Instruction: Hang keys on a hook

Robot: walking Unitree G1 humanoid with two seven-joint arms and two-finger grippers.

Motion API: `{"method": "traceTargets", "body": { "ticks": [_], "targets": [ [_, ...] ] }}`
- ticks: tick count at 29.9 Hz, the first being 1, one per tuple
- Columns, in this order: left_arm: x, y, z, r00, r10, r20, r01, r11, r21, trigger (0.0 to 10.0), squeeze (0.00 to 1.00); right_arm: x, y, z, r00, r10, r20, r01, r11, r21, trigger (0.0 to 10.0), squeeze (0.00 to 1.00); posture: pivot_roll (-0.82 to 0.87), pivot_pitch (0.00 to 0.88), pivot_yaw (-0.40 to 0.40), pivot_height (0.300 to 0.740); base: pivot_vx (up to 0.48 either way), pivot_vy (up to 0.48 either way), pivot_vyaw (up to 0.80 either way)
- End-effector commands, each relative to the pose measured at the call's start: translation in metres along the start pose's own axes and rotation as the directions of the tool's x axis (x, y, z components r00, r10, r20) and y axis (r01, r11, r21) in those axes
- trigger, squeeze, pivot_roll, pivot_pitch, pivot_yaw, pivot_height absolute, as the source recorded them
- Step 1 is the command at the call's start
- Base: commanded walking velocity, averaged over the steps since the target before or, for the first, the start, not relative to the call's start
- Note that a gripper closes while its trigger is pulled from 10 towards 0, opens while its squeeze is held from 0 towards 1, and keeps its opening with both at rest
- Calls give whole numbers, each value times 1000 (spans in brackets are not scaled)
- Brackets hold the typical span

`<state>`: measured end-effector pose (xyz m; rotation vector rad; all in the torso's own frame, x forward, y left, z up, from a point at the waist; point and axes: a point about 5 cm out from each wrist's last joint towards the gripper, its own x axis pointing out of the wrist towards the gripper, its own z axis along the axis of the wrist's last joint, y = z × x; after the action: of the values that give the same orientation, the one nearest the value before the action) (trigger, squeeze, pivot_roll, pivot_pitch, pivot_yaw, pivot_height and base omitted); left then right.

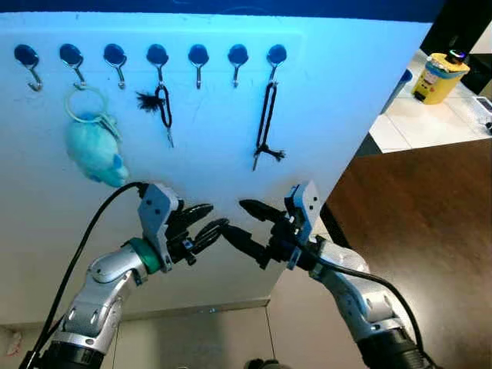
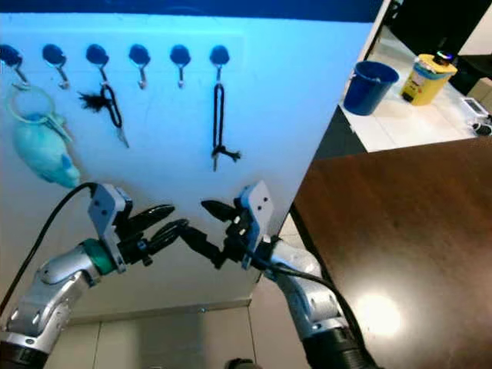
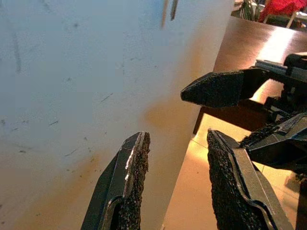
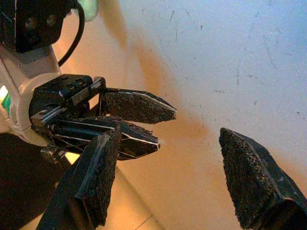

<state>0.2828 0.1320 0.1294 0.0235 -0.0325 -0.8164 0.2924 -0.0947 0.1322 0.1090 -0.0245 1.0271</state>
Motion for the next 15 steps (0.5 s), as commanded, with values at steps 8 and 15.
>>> {"method": "traceTargets", "body": {
  "ticks": [8,15],
  "targets": [
    [3,-3,-3,1000,-8,3,8,1000,6,10000,0,0,-1,-3,1000,-3,5,3,1000,26,10000,0,21,0,13,740,0,0,0],
    [1,-3,3,999,2,35,-1,999,-33,10000,0,-1,-1,-2,1000,8,13,-8,999,37,10000,0,17,0,19,740,0,0,0]
  ]
}}
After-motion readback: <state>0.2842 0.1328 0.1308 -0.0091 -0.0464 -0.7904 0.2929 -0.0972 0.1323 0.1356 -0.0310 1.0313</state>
